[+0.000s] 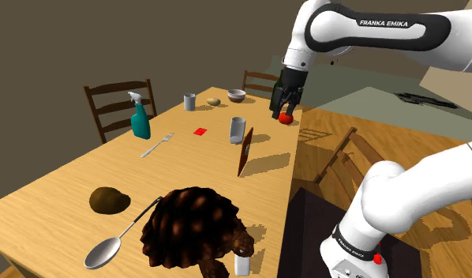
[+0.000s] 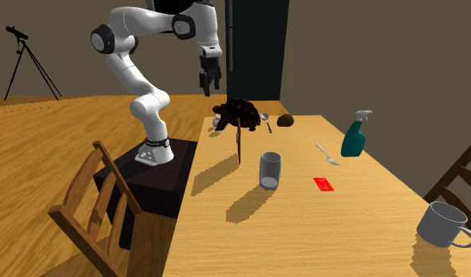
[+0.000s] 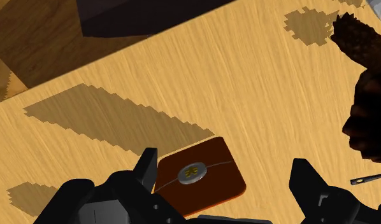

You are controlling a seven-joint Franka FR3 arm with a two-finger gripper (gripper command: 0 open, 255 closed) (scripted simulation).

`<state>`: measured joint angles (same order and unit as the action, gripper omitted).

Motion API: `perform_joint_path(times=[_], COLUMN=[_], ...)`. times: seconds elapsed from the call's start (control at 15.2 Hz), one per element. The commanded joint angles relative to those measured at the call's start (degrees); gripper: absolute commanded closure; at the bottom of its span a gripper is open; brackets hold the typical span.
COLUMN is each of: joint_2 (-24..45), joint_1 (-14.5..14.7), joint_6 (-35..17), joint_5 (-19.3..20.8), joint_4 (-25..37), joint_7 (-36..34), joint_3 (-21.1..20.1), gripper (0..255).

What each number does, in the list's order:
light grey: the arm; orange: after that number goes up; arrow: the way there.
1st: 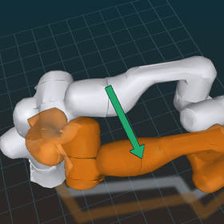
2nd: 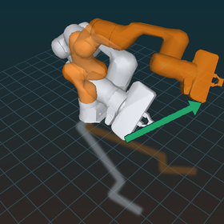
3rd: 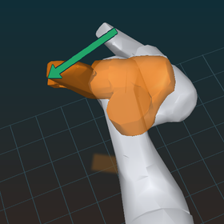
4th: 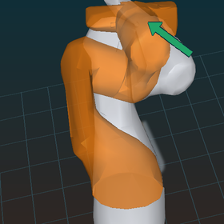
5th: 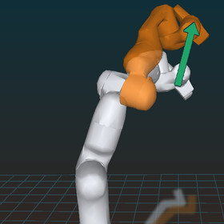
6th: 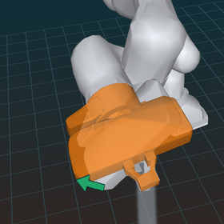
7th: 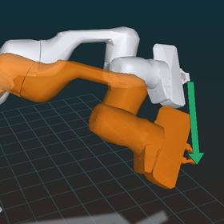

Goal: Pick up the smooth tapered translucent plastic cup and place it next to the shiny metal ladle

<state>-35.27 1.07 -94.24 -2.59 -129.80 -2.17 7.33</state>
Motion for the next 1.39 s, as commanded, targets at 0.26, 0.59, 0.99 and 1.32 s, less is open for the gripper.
perform_joint_path(times=[0.26, 0.59, 0.99, 1.32], joint_2=[10.74, 20.85, 33.65, 44.75], joint_1=[0.00, -0.06, -0.53, -1.68], joint_6=[-7.82, -13.02, -17.33, -19.09], joint_5=[1.12, 0.96, -0.57, -2.57], joint_4=[2.91, 7.77, 16.09, 25.26], joint_7=[4.33, 8.07, 12.58, 16.10], joint_3=[2.62, 4.68, 6.57, 7.31], gripper=[0, 0, 0, 0])
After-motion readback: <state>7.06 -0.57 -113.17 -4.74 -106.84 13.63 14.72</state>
